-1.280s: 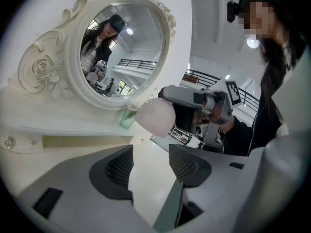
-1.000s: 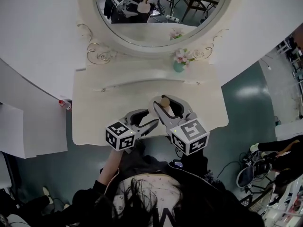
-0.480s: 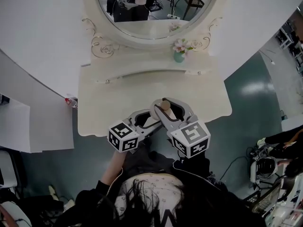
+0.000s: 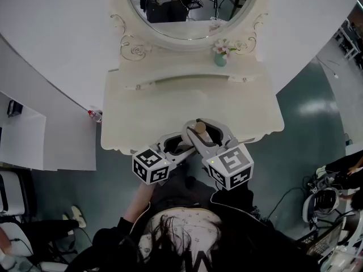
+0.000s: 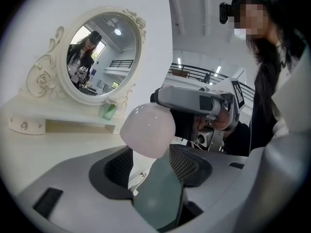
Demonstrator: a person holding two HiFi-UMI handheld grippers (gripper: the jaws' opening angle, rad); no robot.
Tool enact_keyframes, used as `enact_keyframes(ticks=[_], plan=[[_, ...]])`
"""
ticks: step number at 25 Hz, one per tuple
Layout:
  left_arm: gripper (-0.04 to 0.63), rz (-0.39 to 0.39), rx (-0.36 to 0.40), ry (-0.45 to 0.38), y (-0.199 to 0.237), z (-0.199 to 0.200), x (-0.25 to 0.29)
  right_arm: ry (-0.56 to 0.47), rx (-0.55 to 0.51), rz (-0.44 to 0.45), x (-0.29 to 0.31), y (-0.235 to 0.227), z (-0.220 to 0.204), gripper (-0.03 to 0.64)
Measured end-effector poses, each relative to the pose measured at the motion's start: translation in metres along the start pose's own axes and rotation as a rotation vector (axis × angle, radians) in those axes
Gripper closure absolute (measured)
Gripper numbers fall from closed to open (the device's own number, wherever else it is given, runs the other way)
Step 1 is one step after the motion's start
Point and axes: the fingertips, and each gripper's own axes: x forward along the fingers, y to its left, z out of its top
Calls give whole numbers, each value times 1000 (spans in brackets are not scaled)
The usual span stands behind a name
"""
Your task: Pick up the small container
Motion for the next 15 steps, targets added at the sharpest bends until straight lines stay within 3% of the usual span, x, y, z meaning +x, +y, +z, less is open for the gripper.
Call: enact_keyframes(ticks=[15], plan=[[377,48,-7,43,-35,-35,-14,-16,7,37,-34,30,-26,473]])
